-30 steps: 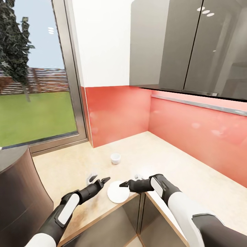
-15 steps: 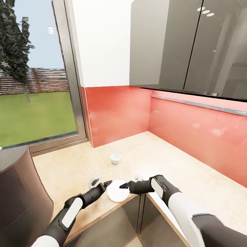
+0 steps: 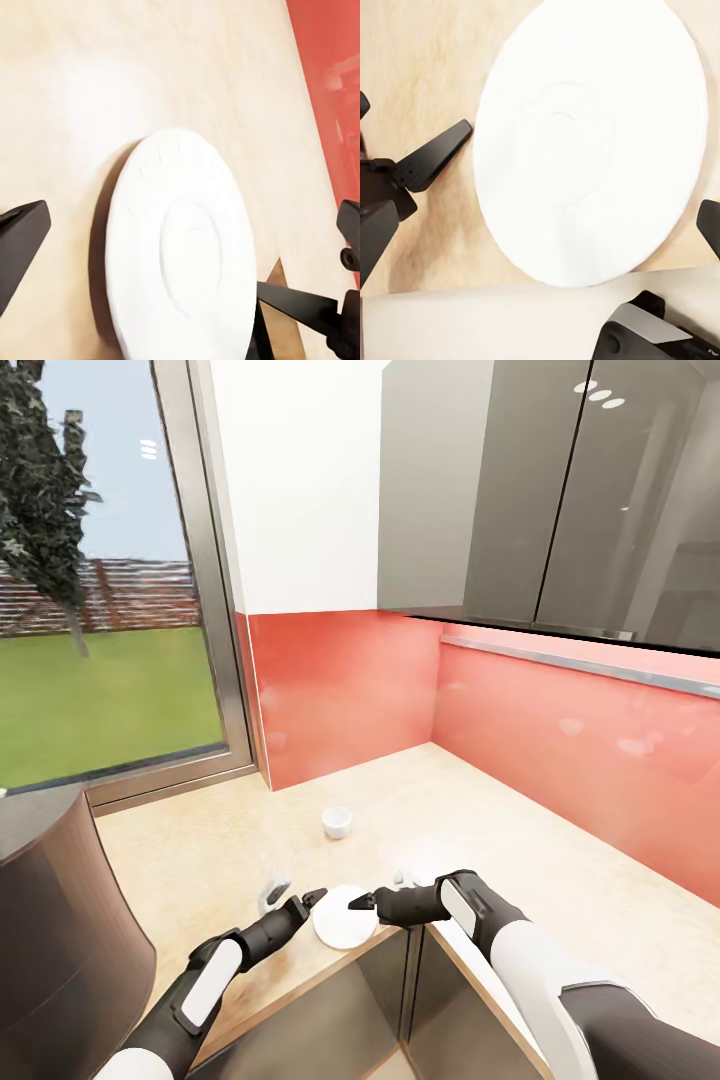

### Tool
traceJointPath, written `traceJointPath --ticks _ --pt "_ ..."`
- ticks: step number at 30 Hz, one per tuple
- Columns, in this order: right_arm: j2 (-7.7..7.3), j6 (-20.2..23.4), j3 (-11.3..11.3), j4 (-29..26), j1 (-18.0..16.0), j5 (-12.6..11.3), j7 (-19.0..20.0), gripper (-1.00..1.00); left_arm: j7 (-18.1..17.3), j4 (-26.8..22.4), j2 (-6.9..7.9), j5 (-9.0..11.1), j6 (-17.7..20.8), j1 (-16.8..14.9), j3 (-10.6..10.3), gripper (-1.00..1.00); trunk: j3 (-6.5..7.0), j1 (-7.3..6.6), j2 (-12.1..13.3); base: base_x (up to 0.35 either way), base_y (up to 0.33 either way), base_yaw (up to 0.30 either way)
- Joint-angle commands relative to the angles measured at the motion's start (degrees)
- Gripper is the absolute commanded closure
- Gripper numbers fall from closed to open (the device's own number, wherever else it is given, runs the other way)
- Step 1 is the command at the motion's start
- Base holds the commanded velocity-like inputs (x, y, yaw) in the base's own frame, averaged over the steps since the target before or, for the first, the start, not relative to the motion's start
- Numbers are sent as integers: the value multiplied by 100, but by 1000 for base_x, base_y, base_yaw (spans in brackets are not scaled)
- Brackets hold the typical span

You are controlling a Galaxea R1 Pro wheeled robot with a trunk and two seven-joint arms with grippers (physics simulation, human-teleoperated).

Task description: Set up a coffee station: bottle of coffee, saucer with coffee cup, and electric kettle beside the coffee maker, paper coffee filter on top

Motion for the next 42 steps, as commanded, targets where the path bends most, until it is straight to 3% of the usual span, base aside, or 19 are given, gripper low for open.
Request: traceJointPath --ticks 1,11,23,31,35,42 --pt "-4 26 36 -5 -3 -46 -7 -100 18 4 1 4 43 -1 -2 -100 -11 4 -9 0 0 0" --pt "-3 26 36 -5 -3 -44 -7 -100 18 4 -113 4 42 -1 -2 -100 -11 4 -9 0 0 0" --pt "-3 26 36 -5 6 -46 -7 -100 13 -5 -125 4 43 -1 -2 -100 -11 4 -9 0 0 0" --pt "-2 1 20 -82 14 -64 -9 -100 -211 12 -115 4 40 -1 11 -100 -11 4 -9 0 0 0" --pt "-3 0 18 -386 15 -73 -15 -100 -219 12 -111 5 39 -1 16 -100 -11 4 -9 0 0 0" --pt "-3 0 12 -457 14 -74 -16 -100 -220 12 -110 10 42 -1 21 -100 -11 4 -9 0 0 0"
